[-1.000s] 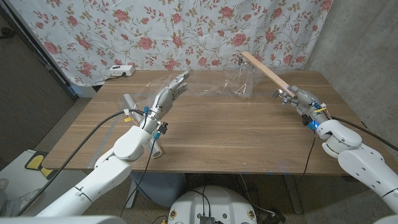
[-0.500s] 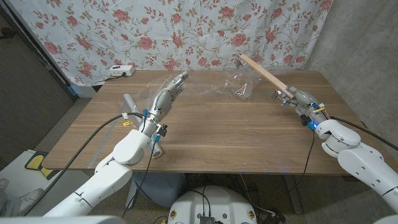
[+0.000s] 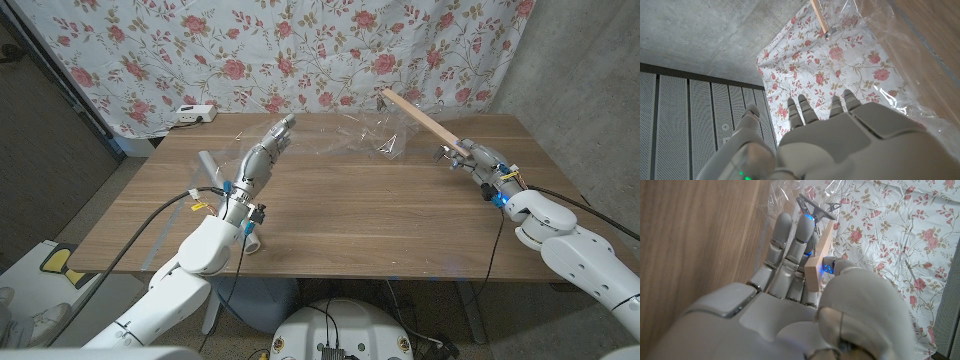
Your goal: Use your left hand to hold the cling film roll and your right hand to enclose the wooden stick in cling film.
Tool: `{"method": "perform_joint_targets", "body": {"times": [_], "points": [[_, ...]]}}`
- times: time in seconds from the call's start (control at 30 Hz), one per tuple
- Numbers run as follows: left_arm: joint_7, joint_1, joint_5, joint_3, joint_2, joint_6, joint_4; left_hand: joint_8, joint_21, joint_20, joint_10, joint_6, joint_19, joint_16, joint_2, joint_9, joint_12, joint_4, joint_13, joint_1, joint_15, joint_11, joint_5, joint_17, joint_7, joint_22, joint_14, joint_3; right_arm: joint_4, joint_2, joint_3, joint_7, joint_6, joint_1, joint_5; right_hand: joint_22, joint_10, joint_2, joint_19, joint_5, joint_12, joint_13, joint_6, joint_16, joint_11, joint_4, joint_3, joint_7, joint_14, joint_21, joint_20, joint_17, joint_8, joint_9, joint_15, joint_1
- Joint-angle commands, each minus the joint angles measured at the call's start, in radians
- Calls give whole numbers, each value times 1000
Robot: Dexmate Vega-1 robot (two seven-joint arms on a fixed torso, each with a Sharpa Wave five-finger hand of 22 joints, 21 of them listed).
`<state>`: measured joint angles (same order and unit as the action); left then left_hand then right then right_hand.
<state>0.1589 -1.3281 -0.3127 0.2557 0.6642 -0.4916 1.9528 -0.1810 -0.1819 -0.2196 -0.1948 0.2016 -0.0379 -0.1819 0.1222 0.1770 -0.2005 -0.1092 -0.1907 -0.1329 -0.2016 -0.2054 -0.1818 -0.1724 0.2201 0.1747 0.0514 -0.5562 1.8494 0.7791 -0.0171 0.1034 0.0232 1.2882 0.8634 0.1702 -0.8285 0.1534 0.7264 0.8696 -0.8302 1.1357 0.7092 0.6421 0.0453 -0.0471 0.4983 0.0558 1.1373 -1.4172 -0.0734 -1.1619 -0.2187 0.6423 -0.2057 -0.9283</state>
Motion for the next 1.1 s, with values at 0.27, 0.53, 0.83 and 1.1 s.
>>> {"method": "perform_joint_targets", "body": {"times": [0.27,0.53,0.83,1.1], "points": [[52,-82,22,-58,-11,29,45,-3,-10,-2,-2,13,7,-9,-7,0,-5,-4,-1,12,12,1,-7,-1,2,3,-26,-12,14,12,-6,13,-11,3,1,3,-84,16,11,3,-1,54,122,-7,77,164,290,-112,6,2,-61,0,-2,2,-16,9],[61,-131,23,-106,-6,17,53,-11,-9,-1,-9,39,6,-9,-57,0,-9,-40,-1,-4,34,11,3,-2,-3,3,-39,-5,16,11,-10,19,-16,-2,1,2,-84,16,10,2,2,53,122,-7,79,165,291,-112,9,2,-61,-1,-1,2,-16,12],[73,-157,107,-149,6,21,59,-12,-13,1,-19,54,16,-15,-80,0,-12,-47,-1,-2,47,24,4,-3,-2,4,-60,4,6,8,-31,16,-22,-26,-3,3,-87,17,9,0,3,54,122,-8,78,166,292,-113,10,2,-61,-3,-1,3,-16,14],[92,-183,98,-177,-28,11,59,-12,-17,2,-20,60,28,-17,-84,0,-12,-47,-1,-3,54,27,3,-2,-1,5,-73,6,9,8,-35,25,-24,-26,-3,3,-91,16,8,-1,7,48,121,-11,76,166,292,-113,9,1,-61,-2,-1,3,-16,16]]}}
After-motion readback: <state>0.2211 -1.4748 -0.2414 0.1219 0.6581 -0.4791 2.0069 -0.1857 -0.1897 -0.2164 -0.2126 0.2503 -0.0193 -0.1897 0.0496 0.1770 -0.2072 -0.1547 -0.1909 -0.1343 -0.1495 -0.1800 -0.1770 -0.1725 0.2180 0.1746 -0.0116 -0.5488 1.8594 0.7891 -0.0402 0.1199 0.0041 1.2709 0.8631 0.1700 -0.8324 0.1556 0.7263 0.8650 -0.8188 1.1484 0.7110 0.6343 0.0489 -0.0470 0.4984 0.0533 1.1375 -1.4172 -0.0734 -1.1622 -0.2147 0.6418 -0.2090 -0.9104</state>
